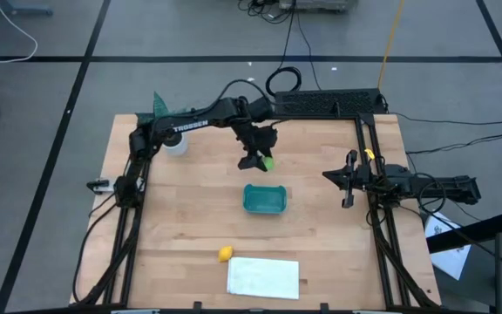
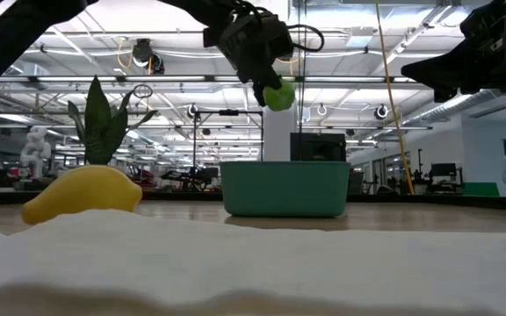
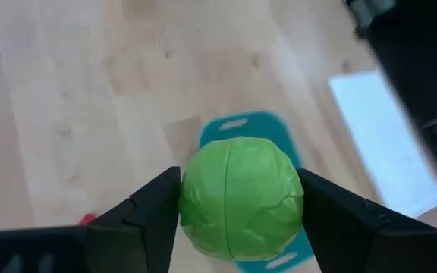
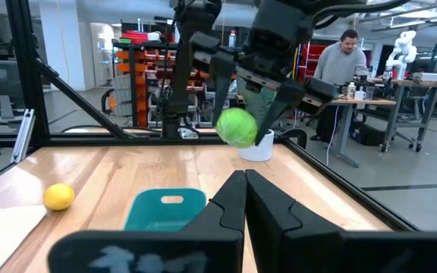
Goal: Pick and placing Produce into tupperware
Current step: Put the green cabbage into the green bin
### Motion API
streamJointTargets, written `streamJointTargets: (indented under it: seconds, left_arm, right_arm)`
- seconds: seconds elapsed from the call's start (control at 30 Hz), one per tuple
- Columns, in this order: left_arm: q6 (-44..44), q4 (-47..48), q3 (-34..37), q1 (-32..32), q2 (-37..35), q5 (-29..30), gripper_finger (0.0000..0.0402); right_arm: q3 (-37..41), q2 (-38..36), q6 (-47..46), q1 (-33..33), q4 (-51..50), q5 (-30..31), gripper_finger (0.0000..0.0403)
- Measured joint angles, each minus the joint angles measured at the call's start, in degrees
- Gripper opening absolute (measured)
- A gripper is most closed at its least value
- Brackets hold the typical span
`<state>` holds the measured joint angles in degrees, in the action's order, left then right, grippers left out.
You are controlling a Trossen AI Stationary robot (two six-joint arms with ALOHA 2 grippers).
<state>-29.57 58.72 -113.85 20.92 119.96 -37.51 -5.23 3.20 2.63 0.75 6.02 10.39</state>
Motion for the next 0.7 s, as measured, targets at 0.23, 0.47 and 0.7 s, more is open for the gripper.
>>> streamJointTargets:
  seconds: [0.23,0.47,0.7]
  left_arm:
    - [-9.13,5.0,0.09,-2.44,1.82,7.33,0.023]
    - [-15.5,8.5,0.1,-4.96,5.65,8.39,0.023]
    - [-22.78,8.55,0.1,-7.77,8.7,13.17,0.023]
  right_arm:
    - [0.0,0.0,0.0,0.0,0.0,0.01,0.0]
    - [0.02,0.44,-0.01,0.0,0.02,0.06,0.0]
    - [0.04,1.61,-0.08,0.0,-0.04,0.06,0.0]
